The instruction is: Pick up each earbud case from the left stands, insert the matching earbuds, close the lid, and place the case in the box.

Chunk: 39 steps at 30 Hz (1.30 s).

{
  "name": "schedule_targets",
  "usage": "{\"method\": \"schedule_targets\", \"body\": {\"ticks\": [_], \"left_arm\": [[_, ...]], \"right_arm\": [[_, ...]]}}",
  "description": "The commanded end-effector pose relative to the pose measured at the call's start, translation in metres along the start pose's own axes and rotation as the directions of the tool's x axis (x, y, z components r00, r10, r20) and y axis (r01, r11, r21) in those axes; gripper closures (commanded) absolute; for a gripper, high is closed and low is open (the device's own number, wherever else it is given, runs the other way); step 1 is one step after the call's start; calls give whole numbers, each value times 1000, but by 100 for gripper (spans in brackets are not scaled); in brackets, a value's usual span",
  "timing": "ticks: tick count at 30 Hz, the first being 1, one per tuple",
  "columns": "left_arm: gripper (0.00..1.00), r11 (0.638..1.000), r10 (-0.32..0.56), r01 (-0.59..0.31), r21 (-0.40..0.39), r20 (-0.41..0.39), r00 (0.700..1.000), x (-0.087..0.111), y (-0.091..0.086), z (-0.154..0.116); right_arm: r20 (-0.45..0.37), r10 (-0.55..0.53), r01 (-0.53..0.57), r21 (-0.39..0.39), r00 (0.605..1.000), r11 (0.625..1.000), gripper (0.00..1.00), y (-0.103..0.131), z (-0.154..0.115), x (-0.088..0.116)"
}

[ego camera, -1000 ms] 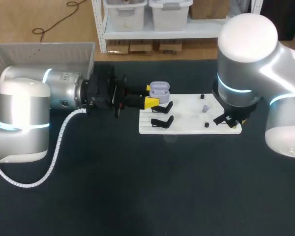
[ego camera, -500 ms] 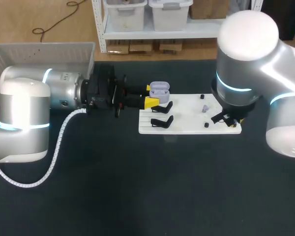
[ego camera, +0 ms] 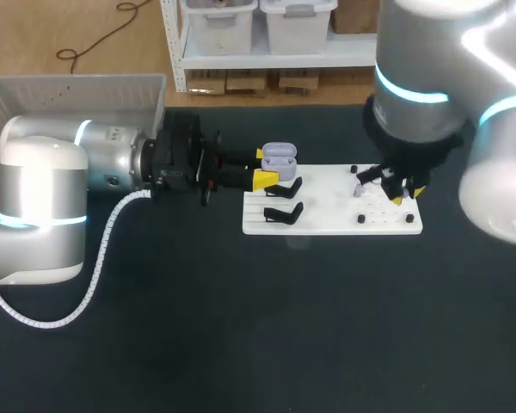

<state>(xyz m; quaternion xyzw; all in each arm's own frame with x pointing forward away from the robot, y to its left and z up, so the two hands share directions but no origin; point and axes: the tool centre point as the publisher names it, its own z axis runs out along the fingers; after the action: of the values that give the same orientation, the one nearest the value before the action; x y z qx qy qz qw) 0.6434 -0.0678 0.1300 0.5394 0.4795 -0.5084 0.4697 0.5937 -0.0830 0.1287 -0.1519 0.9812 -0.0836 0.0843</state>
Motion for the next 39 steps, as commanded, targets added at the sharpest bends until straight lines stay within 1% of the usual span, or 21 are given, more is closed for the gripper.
{"method": "schedule_targets", "body": {"ticks": [1, 2, 4, 8, 23, 25, 28, 29, 33, 34, 39], "left_arm": [[100, 1000, 3, -3, -4, 2, 1000, 1, -1, 0], [100, 1000, 3, -3, -4, 2, 1000, 1, -1, 0], [100, 1000, 3, -3, -4, 2, 1000, 1, -1, 0], [100, 1000, 3, -3, -4, 2, 1000, 1, -1, 0], [100, 1000, 3, -3, -4, 2, 1000, 1, -1, 0], [100, 1000, 3, -3, -4, 2, 1000, 1, -1, 0], [100, 1000, 3, -3, -4, 2, 1000, 1, -1, 0], [100, 1000, 3, -3, -4, 2, 1000, 1, -1, 0], [100, 1000, 3, -3, -4, 2, 1000, 1, -1, 0], [100, 1000, 3, -3, -4, 2, 1000, 1, -1, 0], [100, 1000, 3, -3, -4, 2, 1000, 1, -1, 0]], "right_arm": [[-100, 23, -20, 29, 995, 999, 100, 14, -57, -8], [-93, 31, -30, 7, 995, 1000, 100, 19, -64, -9], [-46, 46, -46, 2, 998, 999, 100, 29, -78, -13], [25, 52, -51, -43, 998, 998, 100, 48, -96, -18], [25, 52, -51, -43, 998, 998, 100, 48, -96, -18], [35, 102, -100, -43, 994, 994, 100, 57, -96, -23], [25, 190, -190, 31, 982, 981, 100, 71, -96, -32], [15, 198, -199, 52, 980, 979, 100, 76, -95, -36], [-23, 285, -283, 75, 958, 956, 100, 90, -92, -47], [-25, 303, -299, 91, 953, 950, 100, 92, -90, -48], [-50, 392, -385, 101, 919, 917, 100, 96, -86, -52]]}}
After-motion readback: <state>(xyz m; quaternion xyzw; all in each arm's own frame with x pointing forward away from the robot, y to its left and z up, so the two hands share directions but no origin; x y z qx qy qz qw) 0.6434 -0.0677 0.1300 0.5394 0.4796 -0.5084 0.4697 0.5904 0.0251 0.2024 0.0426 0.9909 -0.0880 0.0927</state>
